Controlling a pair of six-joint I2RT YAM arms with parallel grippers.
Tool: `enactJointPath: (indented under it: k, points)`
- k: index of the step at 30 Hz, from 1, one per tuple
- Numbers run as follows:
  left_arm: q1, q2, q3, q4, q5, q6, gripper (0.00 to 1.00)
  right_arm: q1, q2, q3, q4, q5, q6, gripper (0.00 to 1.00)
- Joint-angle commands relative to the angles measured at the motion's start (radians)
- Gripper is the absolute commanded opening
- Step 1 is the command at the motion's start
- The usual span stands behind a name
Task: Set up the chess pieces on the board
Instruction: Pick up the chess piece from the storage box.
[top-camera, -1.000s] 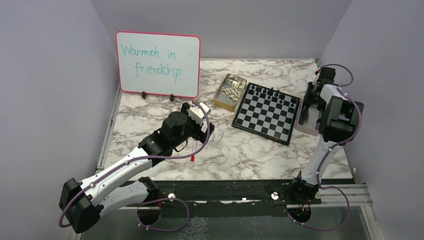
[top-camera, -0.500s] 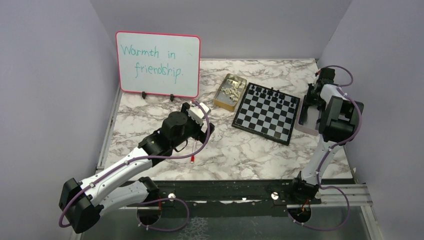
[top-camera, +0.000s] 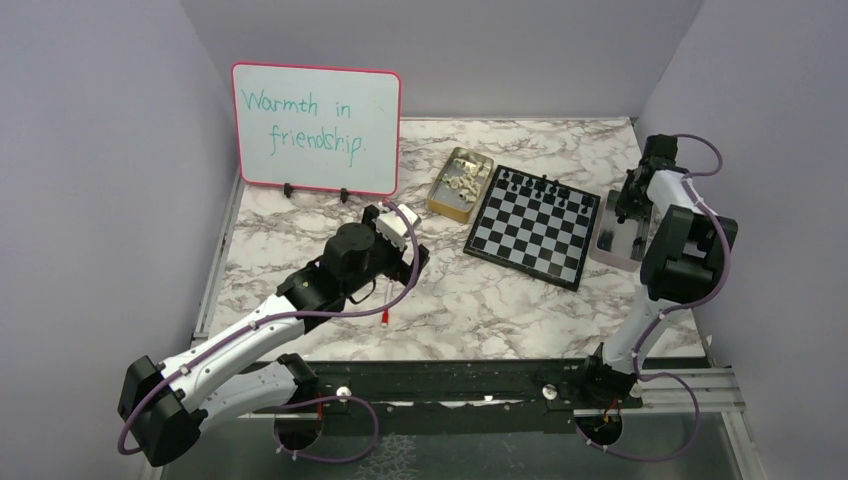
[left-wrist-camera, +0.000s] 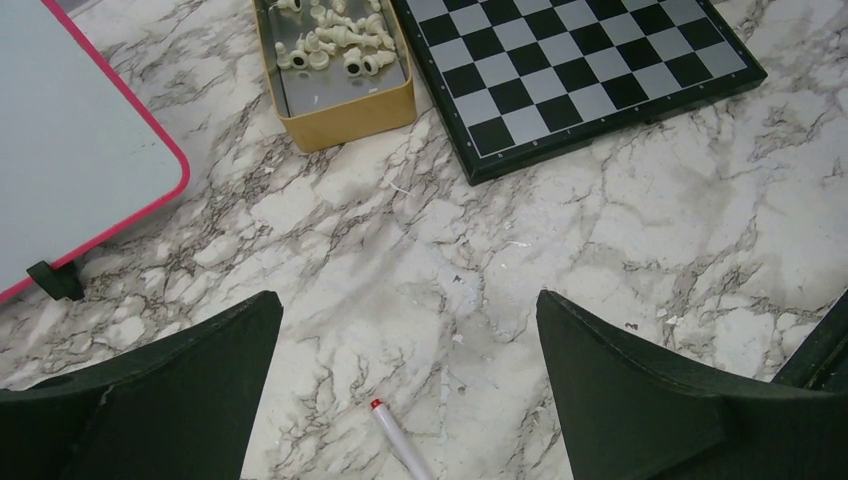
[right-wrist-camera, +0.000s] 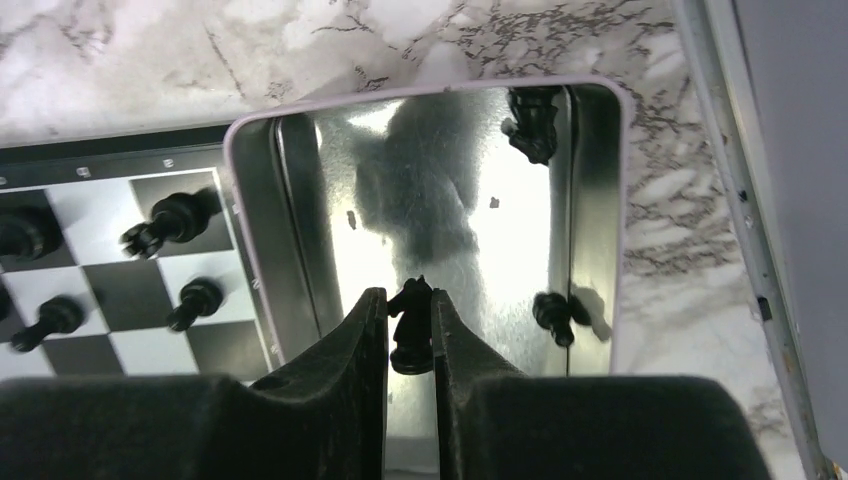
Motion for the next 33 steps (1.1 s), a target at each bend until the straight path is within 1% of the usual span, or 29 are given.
enactJointPath:
  k: [1, 7, 9, 11, 17, 19, 22, 24, 26, 28, 33]
  points:
    - [-0.003, 0.008, 0.006, 0.029, -0.016, -0.079, 0.99, 0.013, -0.114, -0.022, -0.047, 0.035, 0.058, 0.12]
    - [-0.003, 0.049, 0.067, 0.053, -0.005, -0.245, 0.93, 0.030, -0.240, -0.066, -0.048, -0.049, 0.094, 0.12]
    - [-0.003, 0.069, 0.093, 0.073, 0.007, -0.313, 0.91, 0.034, -0.295, -0.087, -0.029, -0.128, 0.114, 0.12]
    - [-0.003, 0.096, 0.112, 0.112, 0.027, -0.381, 0.89, 0.048, -0.340, -0.116, -0.004, -0.171, 0.149, 0.12]
    - [-0.003, 0.238, 0.159, 0.236, 0.068, -0.592, 0.81, 0.174, -0.469, -0.202, 0.082, -0.223, 0.270, 0.12]
    - [-0.003, 0.286, 0.172, 0.297, 0.068, -0.627, 0.80, 0.212, -0.518, -0.254, 0.127, -0.259, 0.334, 0.13]
    - [-0.006, 0.349, 0.175, 0.404, 0.066, -0.666, 0.80, 0.258, -0.588, -0.345, 0.239, -0.353, 0.452, 0.13]
    - [-0.013, 0.402, 0.199, 0.450, 0.052, -0.654, 0.80, 0.288, -0.637, -0.419, 0.344, -0.403, 0.554, 0.13]
    - [-0.023, 0.458, 0.224, 0.509, 0.063, -0.608, 0.80, 0.314, -0.686, -0.490, 0.445, -0.418, 0.614, 0.14]
    - [-0.042, 0.512, 0.239, 0.572, 0.068, -0.546, 0.79, 0.353, -0.719, -0.529, 0.493, -0.408, 0.673, 0.14]
    - [-0.076, 0.624, 0.318, 0.627, 0.062, -0.477, 0.76, 0.383, -0.757, -0.583, 0.575, -0.463, 0.766, 0.14]
